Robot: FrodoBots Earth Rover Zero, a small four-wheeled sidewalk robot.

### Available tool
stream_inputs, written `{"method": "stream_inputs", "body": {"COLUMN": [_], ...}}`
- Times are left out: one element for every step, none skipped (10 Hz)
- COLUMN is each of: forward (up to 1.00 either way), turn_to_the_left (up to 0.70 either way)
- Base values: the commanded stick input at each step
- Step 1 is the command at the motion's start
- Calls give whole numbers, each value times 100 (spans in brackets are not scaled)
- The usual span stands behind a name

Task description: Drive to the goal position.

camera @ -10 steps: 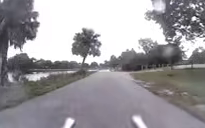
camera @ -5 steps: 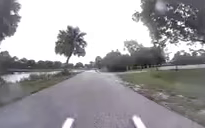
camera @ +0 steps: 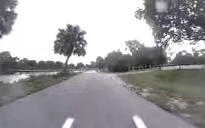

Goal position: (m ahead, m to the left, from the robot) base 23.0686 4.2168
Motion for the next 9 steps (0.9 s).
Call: {"method": "stream_inputs", "body": {"forward": [85,85,85,85,85,85,85,85,85], "turn_to_the_left": [0,0,0,0,0,0,0,0,0]}}
